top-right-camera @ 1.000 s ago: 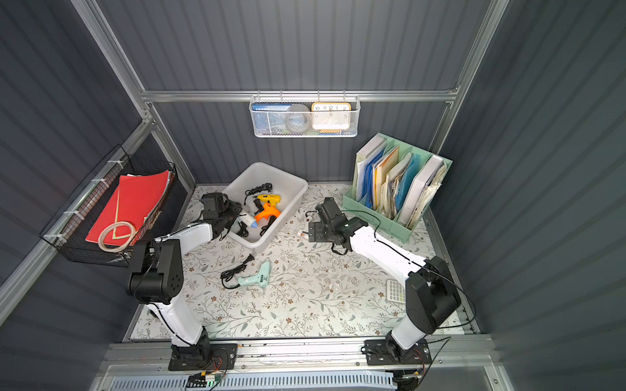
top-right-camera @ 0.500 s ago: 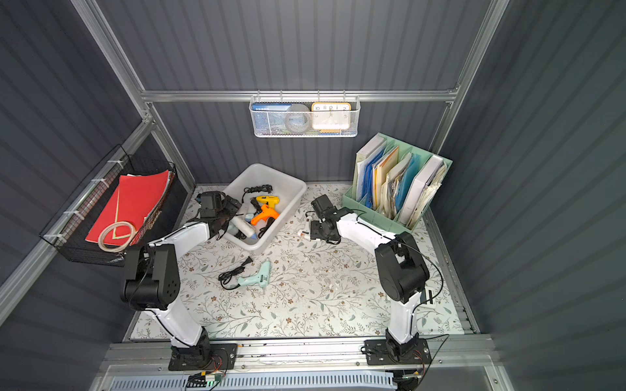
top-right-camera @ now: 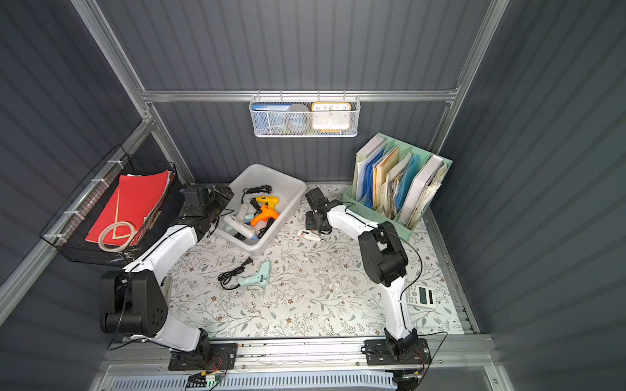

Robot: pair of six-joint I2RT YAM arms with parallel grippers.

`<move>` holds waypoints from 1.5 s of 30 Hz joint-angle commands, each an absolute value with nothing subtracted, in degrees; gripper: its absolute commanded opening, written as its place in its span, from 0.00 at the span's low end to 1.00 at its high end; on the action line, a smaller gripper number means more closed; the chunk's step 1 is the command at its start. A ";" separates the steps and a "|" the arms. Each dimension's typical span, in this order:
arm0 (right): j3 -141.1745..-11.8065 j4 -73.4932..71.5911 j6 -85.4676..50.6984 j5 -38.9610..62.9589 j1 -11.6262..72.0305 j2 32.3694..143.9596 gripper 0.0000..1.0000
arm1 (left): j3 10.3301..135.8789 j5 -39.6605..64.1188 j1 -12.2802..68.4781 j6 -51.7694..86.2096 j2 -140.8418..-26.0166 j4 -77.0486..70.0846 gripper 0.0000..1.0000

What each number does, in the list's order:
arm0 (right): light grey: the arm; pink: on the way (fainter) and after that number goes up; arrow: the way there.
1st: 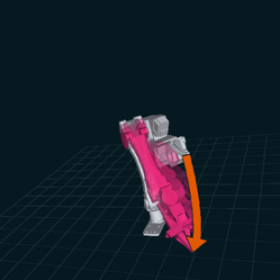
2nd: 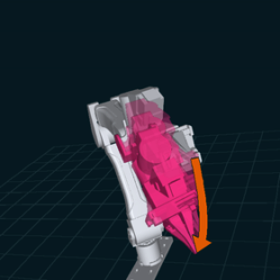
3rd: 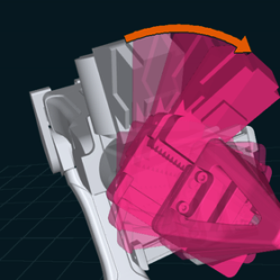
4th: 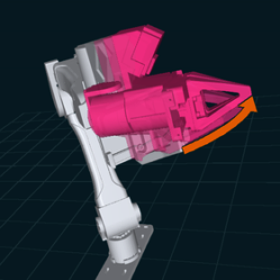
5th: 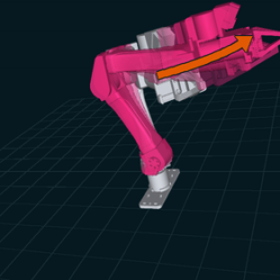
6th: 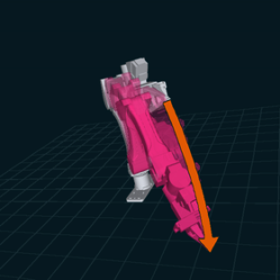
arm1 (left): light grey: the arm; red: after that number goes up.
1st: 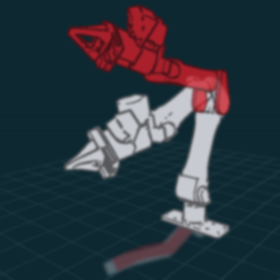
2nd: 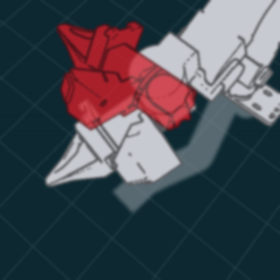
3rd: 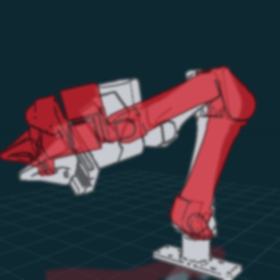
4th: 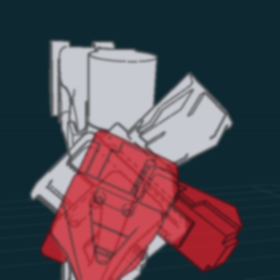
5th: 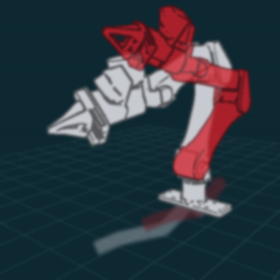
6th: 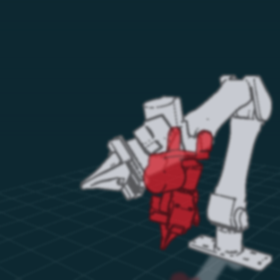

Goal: Put the hot melt glue gun into the storage box
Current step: Move the hot melt adhesive gun to the center of the board.

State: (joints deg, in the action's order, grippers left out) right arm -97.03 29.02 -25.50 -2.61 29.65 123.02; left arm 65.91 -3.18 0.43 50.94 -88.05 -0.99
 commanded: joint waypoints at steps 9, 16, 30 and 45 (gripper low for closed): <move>-105.41 26.35 -26.06 -5.10 29.32 131.22 0.48 | 66.64 0.18 0.27 48.45 -77.69 2.36 1.00; -109.89 27.55 -25.71 -4.94 29.36 135.18 0.51 | 66.16 0.70 0.29 48.21 -75.81 2.46 1.00; -113.05 36.27 -20.58 -5.00 29.36 138.79 0.43 | 66.41 1.41 0.24 47.99 -76.29 2.11 1.00; -100.92 37.75 -13.64 0.71 29.13 130.04 0.00 | 68.20 3.62 0.27 48.00 -77.80 3.65 1.00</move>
State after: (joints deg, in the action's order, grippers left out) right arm -104.53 34.61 -15.31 -1.04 29.30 132.27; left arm 66.00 1.76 0.43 49.45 -77.06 1.76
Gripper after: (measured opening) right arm 0.264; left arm 0.999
